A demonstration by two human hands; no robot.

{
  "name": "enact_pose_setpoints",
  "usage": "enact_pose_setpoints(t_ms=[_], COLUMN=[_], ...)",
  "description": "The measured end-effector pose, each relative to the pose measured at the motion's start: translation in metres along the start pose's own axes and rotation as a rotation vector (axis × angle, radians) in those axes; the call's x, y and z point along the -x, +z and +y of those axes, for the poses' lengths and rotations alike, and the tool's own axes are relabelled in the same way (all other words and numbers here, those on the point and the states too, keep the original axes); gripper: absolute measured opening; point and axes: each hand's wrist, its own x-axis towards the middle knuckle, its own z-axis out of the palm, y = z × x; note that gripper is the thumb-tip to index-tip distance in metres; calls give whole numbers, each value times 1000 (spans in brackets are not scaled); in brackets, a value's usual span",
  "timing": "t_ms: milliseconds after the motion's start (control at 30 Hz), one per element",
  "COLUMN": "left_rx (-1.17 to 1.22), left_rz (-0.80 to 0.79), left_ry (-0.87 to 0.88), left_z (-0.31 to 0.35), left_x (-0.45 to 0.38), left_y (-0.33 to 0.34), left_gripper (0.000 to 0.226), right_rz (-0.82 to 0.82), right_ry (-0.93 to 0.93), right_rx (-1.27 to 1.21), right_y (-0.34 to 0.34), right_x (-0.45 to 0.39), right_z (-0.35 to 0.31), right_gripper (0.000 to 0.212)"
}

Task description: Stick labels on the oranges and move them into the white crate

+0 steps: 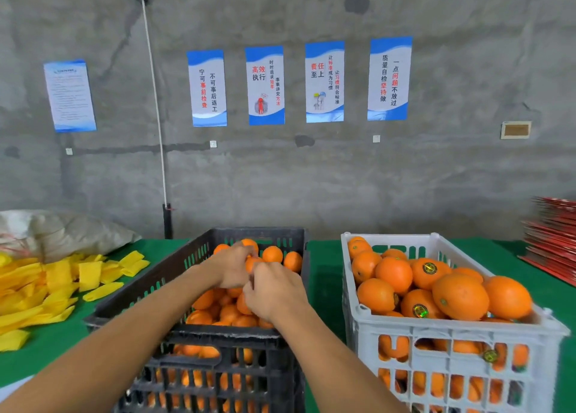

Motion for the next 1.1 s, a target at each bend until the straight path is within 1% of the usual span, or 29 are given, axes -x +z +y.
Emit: enact_pose_setpoints(t_ms=[33, 100, 133, 167, 200, 267, 300, 367, 433, 467, 533, 600, 667, 733, 800, 900, 1033, 1100], left_rx=[43, 75, 108, 173, 251, 353, 381, 491, 596, 648, 802, 923, 885, 818, 820, 880, 1058, 1163], left_rz=[99, 205, 243, 306, 372, 487, 553, 695, 806, 825, 776, 711, 701, 656, 508, 302, 123, 118], left_ry=[17, 55, 66, 61, 53, 60, 69, 111, 208, 262, 353, 413, 444, 440, 371, 210, 21, -87], left_z=[4, 18, 26, 33, 39, 47, 50, 55, 68, 76, 93, 104, 106, 106, 106, 106, 105, 107], left_x=[5, 25, 40, 56, 72, 102, 114, 136, 155, 165, 179, 194, 207, 219, 228, 241, 254, 256], left_y=[-4, -8, -8, -8, -7, -4, -5, -10, -15, -13, -2, 21, 52, 88, 126, 177, 218, 230], left_gripper=[39, 38, 37, 37, 41, 54, 58, 56, 54, 56, 60, 60, 59, 61, 62, 60, 46, 40], right_rz=[46, 89, 95, 91, 83, 115, 169, 305, 485, 563, 661, 690, 653, 557, 423, 222, 36, -56], right_ry=[37, 140, 195, 218, 205, 117, 71, -3, -93, -136, -211, -262, -277, -233, -134, -6, -26, -70], right_rx=[-47, -169, -222, -259, -292, -442, -549, -740, -834, -849, -842, -810, -825, -864, -870, -814, -679, -627], right_y=[-3, -10, -13, -17, -19, -21, -23, -31, -42, -46, -52, -47, -31, -7, 22, 68, 109, 122], right_x=[1, 3, 4, 6, 8, 21, 29, 50, 73, 87, 114, 143, 168, 190, 211, 241, 265, 269], right_z=[0, 4, 5, 6, 7, 6, 5, 2, 2, 2, 6, 16, 31, 48, 68, 98, 123, 129], right_gripper=[40, 59, 64, 66, 63, 49, 42, 37, 33, 31, 28, 24, 16, 7, 8, 10, 14, 11])
